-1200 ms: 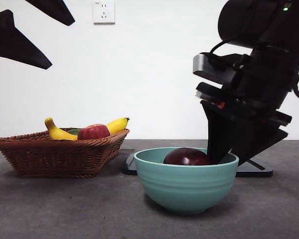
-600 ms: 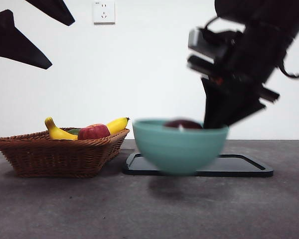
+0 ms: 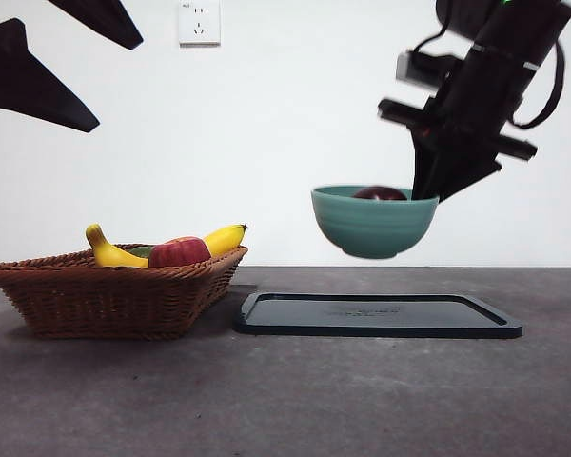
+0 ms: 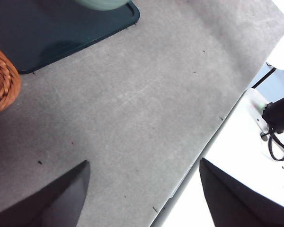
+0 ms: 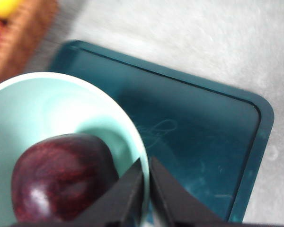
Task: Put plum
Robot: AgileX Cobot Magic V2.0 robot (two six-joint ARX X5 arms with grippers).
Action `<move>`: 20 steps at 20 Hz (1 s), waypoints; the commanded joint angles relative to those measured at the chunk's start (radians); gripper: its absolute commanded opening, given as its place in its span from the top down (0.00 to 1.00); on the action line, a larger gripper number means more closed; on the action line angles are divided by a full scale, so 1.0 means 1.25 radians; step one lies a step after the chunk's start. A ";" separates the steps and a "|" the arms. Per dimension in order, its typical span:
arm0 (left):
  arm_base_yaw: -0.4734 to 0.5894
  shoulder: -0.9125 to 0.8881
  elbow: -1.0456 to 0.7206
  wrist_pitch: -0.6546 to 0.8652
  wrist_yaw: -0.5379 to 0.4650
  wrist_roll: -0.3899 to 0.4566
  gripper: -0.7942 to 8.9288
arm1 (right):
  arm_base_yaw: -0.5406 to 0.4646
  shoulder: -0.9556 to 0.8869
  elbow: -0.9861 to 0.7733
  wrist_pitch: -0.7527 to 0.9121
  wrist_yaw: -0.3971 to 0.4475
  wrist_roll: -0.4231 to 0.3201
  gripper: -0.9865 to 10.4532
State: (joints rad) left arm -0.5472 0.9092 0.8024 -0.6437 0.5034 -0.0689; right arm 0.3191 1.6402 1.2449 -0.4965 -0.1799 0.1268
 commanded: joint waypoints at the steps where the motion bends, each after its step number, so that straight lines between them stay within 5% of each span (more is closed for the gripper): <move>1: -0.004 0.004 0.006 0.009 0.005 0.003 0.53 | -0.001 0.060 0.043 0.015 -0.002 -0.012 0.91; 16: -0.004 0.004 0.006 0.006 0.005 0.002 0.53 | -0.001 0.205 0.095 0.029 -0.008 -0.010 0.90; 20: -0.004 0.005 0.006 0.006 0.005 0.002 0.53 | -0.001 0.205 0.095 0.024 -0.008 -0.004 0.74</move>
State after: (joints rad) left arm -0.5472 0.9092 0.8024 -0.6464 0.5034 -0.0689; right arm 0.3138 1.8748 1.3411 -0.4675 -0.1871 0.1204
